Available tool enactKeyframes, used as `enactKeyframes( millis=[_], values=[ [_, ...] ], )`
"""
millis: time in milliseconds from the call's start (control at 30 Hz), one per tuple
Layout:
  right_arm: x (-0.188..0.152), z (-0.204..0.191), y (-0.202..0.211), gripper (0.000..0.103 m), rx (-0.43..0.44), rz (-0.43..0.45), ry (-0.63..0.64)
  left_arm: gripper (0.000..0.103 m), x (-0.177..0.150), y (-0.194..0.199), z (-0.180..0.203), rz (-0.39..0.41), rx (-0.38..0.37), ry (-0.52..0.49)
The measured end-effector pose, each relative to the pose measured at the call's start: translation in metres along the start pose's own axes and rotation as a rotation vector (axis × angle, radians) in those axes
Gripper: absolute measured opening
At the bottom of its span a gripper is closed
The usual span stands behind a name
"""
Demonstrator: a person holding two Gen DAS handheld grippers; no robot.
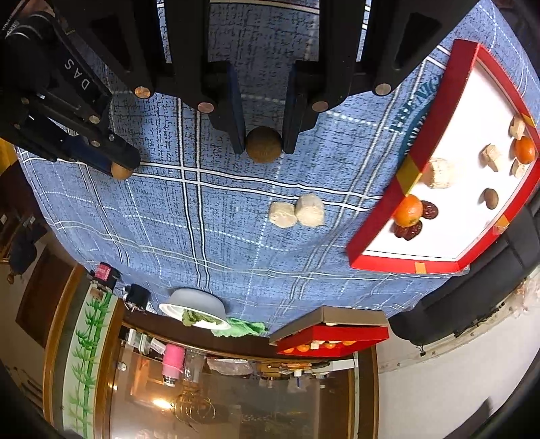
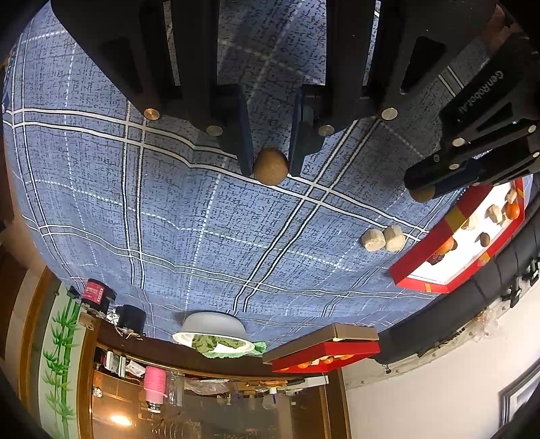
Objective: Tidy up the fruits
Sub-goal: 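Carry both brown balls with both tools over the white tray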
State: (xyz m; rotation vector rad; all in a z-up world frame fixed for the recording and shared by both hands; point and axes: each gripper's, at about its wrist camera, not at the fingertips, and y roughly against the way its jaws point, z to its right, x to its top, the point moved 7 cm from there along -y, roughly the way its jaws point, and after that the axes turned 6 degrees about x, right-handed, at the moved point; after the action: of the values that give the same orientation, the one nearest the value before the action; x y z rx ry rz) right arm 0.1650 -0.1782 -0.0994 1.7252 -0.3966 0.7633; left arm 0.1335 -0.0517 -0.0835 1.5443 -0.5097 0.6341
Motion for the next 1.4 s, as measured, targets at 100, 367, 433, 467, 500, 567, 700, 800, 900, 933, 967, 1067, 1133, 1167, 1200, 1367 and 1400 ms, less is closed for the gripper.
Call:
enactKeyframes(
  millis=[100,367,433,467,500,567,700,800,900,933,967,1067,1133,1167,1200,1367,1400],
  values=[
    [0.001,-0.003,0.001,0.019,0.005,0.0,0.009,0.021,0.002,0.005,-0.009,0.01,0.007,0.012],
    [0.012,-0.029,0.003,0.019,0.038,0.012,0.057,0.021,0.003,0.017,-0.053,0.028,0.05,0.083],
    [0.015,-0.04,0.004,0.02,0.051,0.015,0.078,0.021,0.002,0.019,-0.07,0.03,0.068,0.113],
    [0.017,-0.046,0.003,0.02,0.058,0.016,0.088,0.021,0.002,0.02,-0.079,0.03,0.076,0.128],
    [0.018,-0.051,0.003,0.02,0.065,0.016,0.099,0.021,0.001,0.021,-0.091,0.032,0.09,0.147],
    [0.022,-0.065,0.0,0.02,0.081,0.014,0.125,0.021,0.001,0.022,-0.106,0.035,0.11,0.173],
    [0.027,-0.09,-0.006,0.02,0.108,0.007,0.167,0.021,0.003,0.025,-0.142,0.045,0.153,0.23],
    [0.032,-0.11,-0.011,0.02,0.131,0.006,0.195,0.021,0.005,0.026,-0.161,0.054,0.182,0.255],
    [0.04,-0.132,-0.015,0.02,0.158,0.012,0.23,0.021,0.011,0.026,-0.177,0.061,0.211,0.272],
    [0.044,-0.141,-0.017,0.02,0.17,0.015,0.239,0.021,0.012,0.026,-0.182,0.061,0.22,0.277],
    [0.047,-0.147,-0.019,0.02,0.183,0.016,0.242,0.021,0.014,0.026,-0.186,0.062,0.229,0.28],
    [0.056,-0.168,-0.024,0.02,0.214,0.022,0.265,0.021,0.019,0.025,-0.198,0.062,0.254,0.288],
    [0.061,-0.184,-0.027,0.02,0.234,0.022,0.285,0.021,0.021,0.022,-0.204,0.056,0.269,0.291],
    [0.063,-0.189,-0.028,0.02,0.24,0.023,0.291,0.021,0.022,0.02,-0.206,0.051,0.275,0.293],
    [0.066,-0.197,-0.031,0.02,0.251,0.024,0.299,0.021,0.023,0.017,-0.21,0.043,0.282,0.297],
    [0.079,-0.223,-0.04,0.02,0.288,0.021,0.312,0.021,0.026,0.009,-0.228,0.022,0.306,0.33],
    [0.08,-0.226,-0.042,0.02,0.294,0.019,0.311,0.021,0.027,0.007,-0.232,0.018,0.311,0.337]
  ],
)
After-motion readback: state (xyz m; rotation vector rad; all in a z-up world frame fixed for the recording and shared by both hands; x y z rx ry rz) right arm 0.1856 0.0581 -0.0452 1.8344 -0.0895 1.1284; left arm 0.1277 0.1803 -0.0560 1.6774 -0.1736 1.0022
